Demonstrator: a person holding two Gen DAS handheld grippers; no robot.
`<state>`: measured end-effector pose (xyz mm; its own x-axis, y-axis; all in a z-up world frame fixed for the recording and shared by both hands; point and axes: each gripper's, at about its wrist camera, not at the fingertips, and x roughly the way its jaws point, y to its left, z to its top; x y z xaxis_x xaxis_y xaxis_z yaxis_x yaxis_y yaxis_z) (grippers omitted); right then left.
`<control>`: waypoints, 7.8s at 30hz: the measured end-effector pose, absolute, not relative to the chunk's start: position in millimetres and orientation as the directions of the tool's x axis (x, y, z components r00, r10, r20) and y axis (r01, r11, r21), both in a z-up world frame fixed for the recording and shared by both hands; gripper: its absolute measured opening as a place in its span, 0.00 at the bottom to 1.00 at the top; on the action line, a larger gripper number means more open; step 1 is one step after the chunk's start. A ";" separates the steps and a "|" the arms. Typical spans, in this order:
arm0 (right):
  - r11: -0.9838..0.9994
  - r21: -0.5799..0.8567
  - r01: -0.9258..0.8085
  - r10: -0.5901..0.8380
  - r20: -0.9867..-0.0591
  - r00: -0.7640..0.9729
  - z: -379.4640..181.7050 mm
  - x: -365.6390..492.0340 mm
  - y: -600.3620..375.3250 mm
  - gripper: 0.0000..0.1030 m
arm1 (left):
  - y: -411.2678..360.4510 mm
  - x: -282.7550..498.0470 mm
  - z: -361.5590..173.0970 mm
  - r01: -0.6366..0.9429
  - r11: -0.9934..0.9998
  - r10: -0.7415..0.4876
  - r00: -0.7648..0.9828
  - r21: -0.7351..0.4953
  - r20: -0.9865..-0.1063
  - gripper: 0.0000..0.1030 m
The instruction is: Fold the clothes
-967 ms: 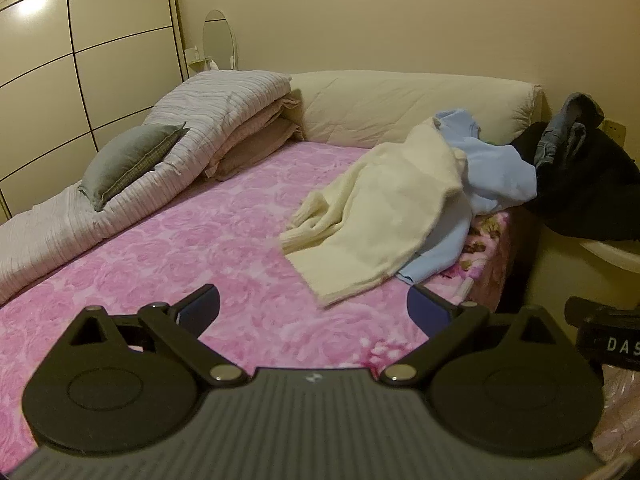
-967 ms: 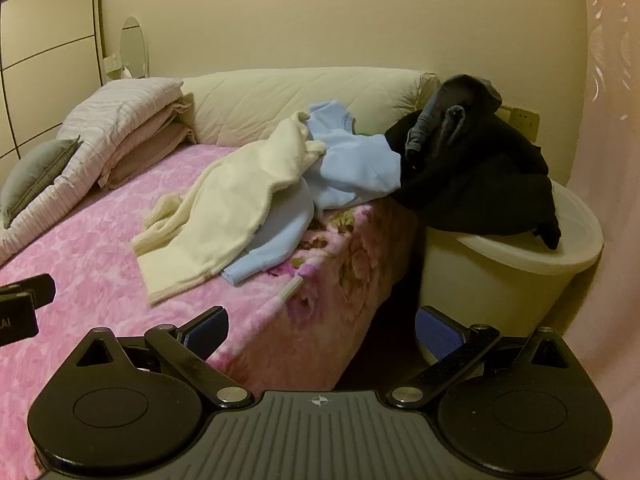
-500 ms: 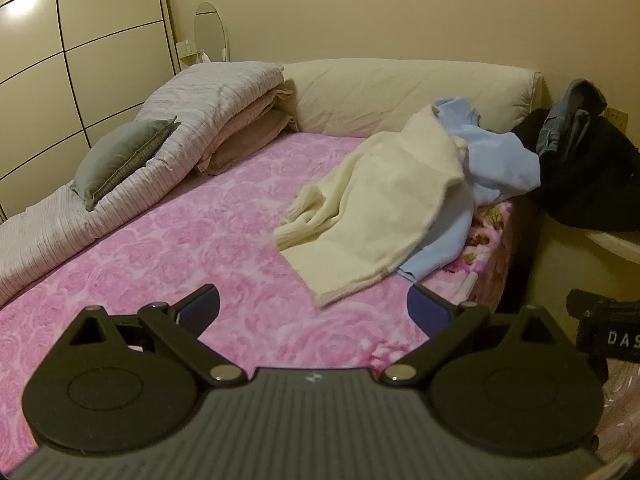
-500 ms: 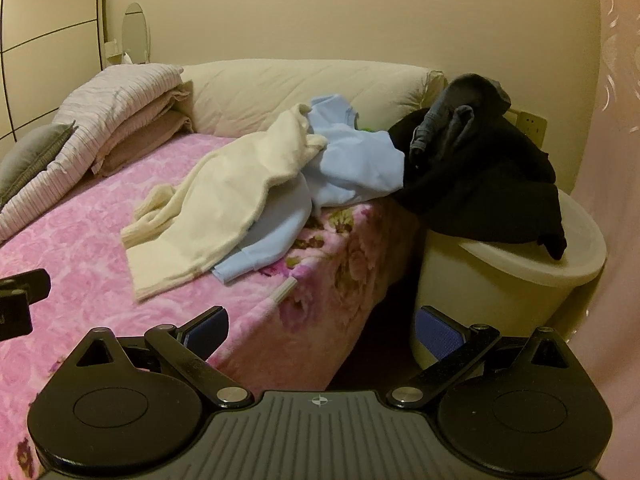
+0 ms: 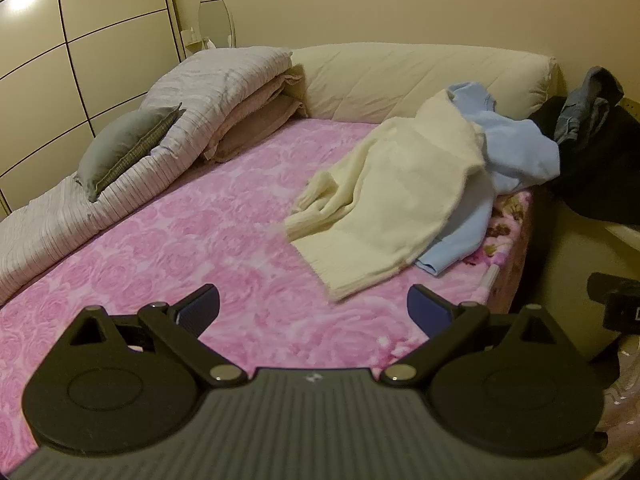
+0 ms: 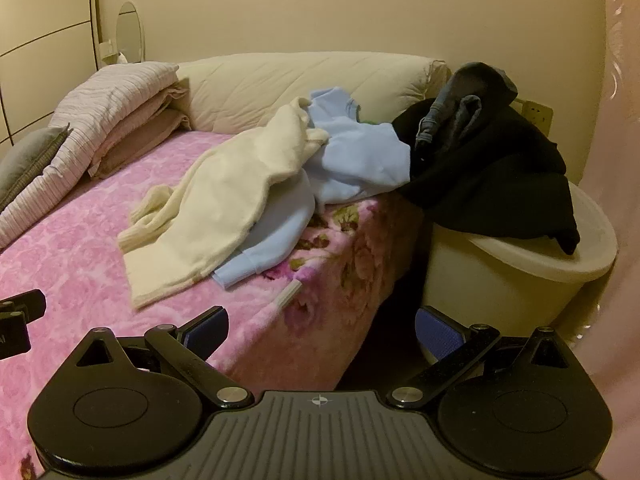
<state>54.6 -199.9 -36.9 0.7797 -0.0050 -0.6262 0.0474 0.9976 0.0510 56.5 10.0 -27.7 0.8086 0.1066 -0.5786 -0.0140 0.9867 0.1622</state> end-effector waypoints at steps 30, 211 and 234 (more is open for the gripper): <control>0.998 0.028 0.058 -0.015 -0.776 0.631 -121.0 249.9 -197.0 0.99 | 5.4 284.1 -119.8 0.120 0.985 0.020 0.641 0.125 -0.767 0.89; 0.475 0.258 -0.841 0.394 -0.917 -0.059 -8.2 133.5 138.1 0.72 | 266.9 -118.3 -13.4 -0.775 0.611 0.364 0.092 0.163 -0.927 0.56; 0.478 0.196 -0.856 0.246 -0.966 -0.084 -76.1 221.9 132.5 0.72 | 269.7 -35.6 -135.7 -0.709 0.643 0.461 0.055 0.291 -0.886 0.08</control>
<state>221.9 132.5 -76.1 -0.0836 0.2465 -0.9655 -0.8562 0.4780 0.1962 -35.6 269.7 -135.7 0.0548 0.4611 -0.8857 -0.7087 0.6428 0.2908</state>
